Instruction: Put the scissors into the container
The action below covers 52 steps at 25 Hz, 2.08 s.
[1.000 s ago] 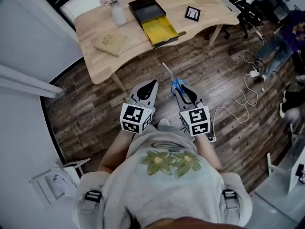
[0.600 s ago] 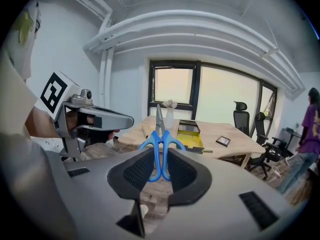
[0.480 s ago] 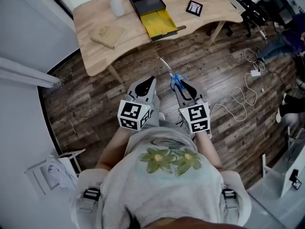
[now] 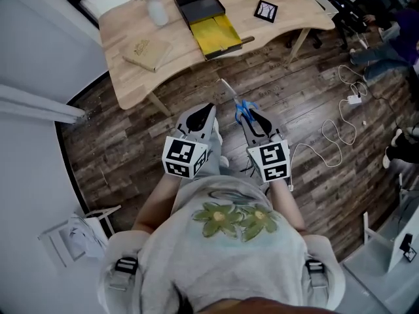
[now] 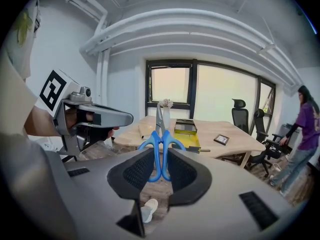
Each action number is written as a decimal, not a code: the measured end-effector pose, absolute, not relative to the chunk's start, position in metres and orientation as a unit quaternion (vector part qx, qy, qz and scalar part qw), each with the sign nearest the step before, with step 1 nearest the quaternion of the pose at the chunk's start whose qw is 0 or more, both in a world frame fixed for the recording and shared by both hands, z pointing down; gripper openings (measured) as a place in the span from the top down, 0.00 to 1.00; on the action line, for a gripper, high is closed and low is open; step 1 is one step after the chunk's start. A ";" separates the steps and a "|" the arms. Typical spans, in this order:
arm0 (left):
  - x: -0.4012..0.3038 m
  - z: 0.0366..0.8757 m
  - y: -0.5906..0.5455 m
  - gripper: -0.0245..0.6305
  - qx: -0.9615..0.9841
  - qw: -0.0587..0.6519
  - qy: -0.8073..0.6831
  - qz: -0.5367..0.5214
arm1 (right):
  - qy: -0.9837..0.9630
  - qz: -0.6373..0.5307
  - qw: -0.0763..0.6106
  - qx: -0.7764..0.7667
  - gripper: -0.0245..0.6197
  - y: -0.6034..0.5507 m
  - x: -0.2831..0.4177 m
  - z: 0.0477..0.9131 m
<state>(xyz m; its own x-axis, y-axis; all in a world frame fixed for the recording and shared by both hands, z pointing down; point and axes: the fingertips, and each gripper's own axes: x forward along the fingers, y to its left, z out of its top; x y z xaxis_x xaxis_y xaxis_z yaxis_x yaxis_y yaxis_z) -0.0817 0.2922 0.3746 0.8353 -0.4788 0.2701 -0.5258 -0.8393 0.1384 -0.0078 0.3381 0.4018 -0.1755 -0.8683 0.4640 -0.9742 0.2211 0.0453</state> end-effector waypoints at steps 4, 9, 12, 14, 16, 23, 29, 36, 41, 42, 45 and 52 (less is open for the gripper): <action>-0.082 0.382 0.288 0.95 0.950 0.109 -0.266 0.119 | -0.758 0.134 0.204 0.605 0.83 0.332 -0.006 0.406; -0.076 0.384 0.276 0.95 0.949 0.112 -0.269 0.121 | -0.755 0.137 0.203 0.609 0.83 0.322 0.006 0.407; -0.069 0.385 0.266 0.95 0.949 0.115 -0.269 0.119 | -0.754 0.138 0.208 0.608 0.83 0.314 0.013 0.409; -0.064 0.385 0.259 0.95 0.950 0.114 -0.267 0.117 | -0.754 0.136 0.210 0.607 0.83 0.309 0.017 0.410; -0.058 0.385 0.253 0.95 0.950 0.113 -0.265 0.117 | -0.754 0.136 0.210 0.607 0.83 0.303 0.021 0.410; -0.038 0.382 0.217 0.95 0.951 0.112 -0.262 0.120 | -0.758 0.133 0.210 0.603 0.83 0.265 0.037 0.405; -0.021 0.378 0.175 0.95 0.950 0.110 -0.264 0.124 | -0.765 0.127 0.203 0.599 0.83 0.217 0.052 0.397; -0.013 0.386 0.118 0.95 0.945 0.121 -0.279 0.122 | -0.769 0.128 0.211 0.589 0.83 0.161 0.066 0.403; -0.010 0.392 0.081 0.95 0.940 0.130 -0.290 0.123 | -0.772 0.129 0.217 0.584 0.83 0.125 0.074 0.403; -0.009 0.391 0.074 0.95 0.940 0.131 -0.292 0.122 | -0.772 0.129 0.218 0.583 0.83 0.119 0.075 0.404; -0.006 0.392 0.055 0.95 0.939 0.134 -0.295 0.119 | -0.772 0.130 0.224 0.580 0.83 0.099 0.080 0.407; -0.004 0.399 0.007 0.95 0.936 0.142 -0.300 0.116 | -0.772 0.132 0.234 0.575 0.83 0.055 0.086 0.410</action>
<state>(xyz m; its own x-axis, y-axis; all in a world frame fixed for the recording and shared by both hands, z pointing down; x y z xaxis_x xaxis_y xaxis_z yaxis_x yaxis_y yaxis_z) -0.0037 0.0070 0.3991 0.7938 -0.5280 0.3018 -0.5938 -0.7802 0.1966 0.0861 0.0550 0.4100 -0.2280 -0.8271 0.5137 -0.9506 0.3033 0.0664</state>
